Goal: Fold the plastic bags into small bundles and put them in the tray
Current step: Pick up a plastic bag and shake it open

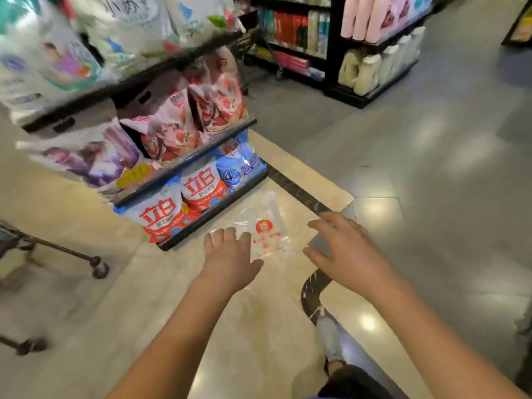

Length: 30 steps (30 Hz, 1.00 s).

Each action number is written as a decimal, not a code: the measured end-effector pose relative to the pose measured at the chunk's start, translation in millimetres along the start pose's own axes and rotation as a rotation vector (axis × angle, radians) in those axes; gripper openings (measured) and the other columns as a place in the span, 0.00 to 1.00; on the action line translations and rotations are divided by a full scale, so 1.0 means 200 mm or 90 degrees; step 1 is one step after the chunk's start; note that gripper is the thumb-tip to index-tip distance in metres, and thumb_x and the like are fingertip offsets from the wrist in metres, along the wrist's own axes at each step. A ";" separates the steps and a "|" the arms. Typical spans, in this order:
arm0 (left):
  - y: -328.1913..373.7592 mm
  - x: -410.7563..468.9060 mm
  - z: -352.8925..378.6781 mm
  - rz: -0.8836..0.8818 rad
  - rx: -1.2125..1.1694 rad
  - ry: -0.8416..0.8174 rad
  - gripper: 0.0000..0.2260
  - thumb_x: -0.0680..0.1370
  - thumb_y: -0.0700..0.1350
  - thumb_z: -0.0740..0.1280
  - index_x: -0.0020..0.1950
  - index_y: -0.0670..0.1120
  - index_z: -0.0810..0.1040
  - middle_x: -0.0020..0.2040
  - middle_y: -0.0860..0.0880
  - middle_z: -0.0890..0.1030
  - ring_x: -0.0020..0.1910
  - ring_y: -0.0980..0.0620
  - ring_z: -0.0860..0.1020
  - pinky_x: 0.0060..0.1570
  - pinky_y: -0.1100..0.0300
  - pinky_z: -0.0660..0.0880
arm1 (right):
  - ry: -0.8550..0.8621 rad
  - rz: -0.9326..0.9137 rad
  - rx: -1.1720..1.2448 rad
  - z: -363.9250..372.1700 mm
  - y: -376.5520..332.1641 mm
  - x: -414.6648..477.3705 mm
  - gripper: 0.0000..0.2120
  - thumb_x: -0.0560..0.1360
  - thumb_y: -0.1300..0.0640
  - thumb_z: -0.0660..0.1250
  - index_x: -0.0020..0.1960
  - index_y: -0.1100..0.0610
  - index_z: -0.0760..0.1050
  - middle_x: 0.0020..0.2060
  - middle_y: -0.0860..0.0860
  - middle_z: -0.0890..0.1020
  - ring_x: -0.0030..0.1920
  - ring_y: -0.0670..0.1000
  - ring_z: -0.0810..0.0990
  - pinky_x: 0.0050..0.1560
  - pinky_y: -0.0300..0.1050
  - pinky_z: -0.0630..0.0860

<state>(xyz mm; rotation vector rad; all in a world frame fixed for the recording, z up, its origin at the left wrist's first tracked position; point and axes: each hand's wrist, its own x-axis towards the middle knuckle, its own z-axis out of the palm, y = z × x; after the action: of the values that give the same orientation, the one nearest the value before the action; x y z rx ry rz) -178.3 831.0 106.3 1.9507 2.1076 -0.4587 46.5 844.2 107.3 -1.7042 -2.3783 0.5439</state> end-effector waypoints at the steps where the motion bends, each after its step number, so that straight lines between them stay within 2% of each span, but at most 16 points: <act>1: 0.00 0.09 -0.03 -0.016 -0.008 -0.008 0.29 0.80 0.63 0.59 0.77 0.51 0.61 0.77 0.43 0.61 0.77 0.40 0.57 0.76 0.43 0.49 | -0.005 -0.017 -0.005 -0.01 0.04 0.12 0.26 0.79 0.39 0.62 0.75 0.46 0.66 0.74 0.49 0.65 0.73 0.54 0.65 0.74 0.48 0.59; 4: 0.01 0.34 -0.14 -0.060 -0.039 -0.014 0.28 0.80 0.62 0.59 0.77 0.51 0.61 0.77 0.44 0.61 0.77 0.41 0.57 0.76 0.42 0.49 | -0.022 -0.050 0.005 -0.05 0.11 0.48 0.26 0.78 0.40 0.63 0.73 0.48 0.68 0.72 0.50 0.68 0.70 0.55 0.69 0.72 0.51 0.65; 7: -0.03 0.56 -0.21 -0.100 -0.061 -0.002 0.26 0.81 0.60 0.57 0.77 0.51 0.61 0.77 0.45 0.62 0.76 0.42 0.58 0.76 0.44 0.50 | -0.017 -0.085 0.014 -0.04 0.15 0.80 0.22 0.77 0.46 0.67 0.69 0.52 0.74 0.66 0.51 0.74 0.64 0.57 0.76 0.65 0.52 0.72; 12: -0.21 0.91 -0.29 -0.147 -0.106 0.008 0.26 0.81 0.60 0.58 0.77 0.52 0.62 0.76 0.46 0.64 0.75 0.43 0.61 0.75 0.46 0.56 | -0.012 -0.137 0.032 0.03 0.05 1.31 0.18 0.76 0.49 0.67 0.65 0.51 0.77 0.61 0.50 0.77 0.59 0.56 0.78 0.62 0.52 0.72; 16: -0.42 1.29 -0.25 -0.162 -0.132 0.008 0.25 0.81 0.58 0.59 0.75 0.50 0.64 0.74 0.46 0.67 0.73 0.43 0.64 0.72 0.47 0.59 | -0.025 -0.146 -0.002 0.23 0.02 1.73 0.17 0.75 0.50 0.69 0.62 0.53 0.77 0.59 0.51 0.78 0.56 0.58 0.79 0.58 0.53 0.73; 24: -0.69 2.05 0.03 -0.182 -0.189 -0.103 0.24 0.81 0.56 0.60 0.73 0.46 0.64 0.71 0.42 0.68 0.69 0.40 0.67 0.67 0.48 0.64 | -0.077 -0.149 -0.028 0.66 0.06 2.40 0.19 0.70 0.55 0.74 0.60 0.56 0.79 0.58 0.56 0.79 0.55 0.62 0.80 0.54 0.56 0.76; 30: -0.76 2.62 0.56 -0.229 -0.221 -0.160 0.26 0.80 0.55 0.62 0.74 0.44 0.61 0.71 0.40 0.66 0.69 0.39 0.67 0.64 0.46 0.68 | -0.147 -0.164 -0.003 1.29 0.23 2.86 0.21 0.75 0.51 0.70 0.67 0.56 0.75 0.64 0.56 0.75 0.63 0.59 0.75 0.62 0.57 0.73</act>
<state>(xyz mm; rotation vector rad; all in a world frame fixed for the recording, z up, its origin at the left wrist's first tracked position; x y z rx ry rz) -378.9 1261.7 -184.4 1.2648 2.1967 -0.3480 -191.9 1344.0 -192.0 -1.3698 -2.7053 0.7244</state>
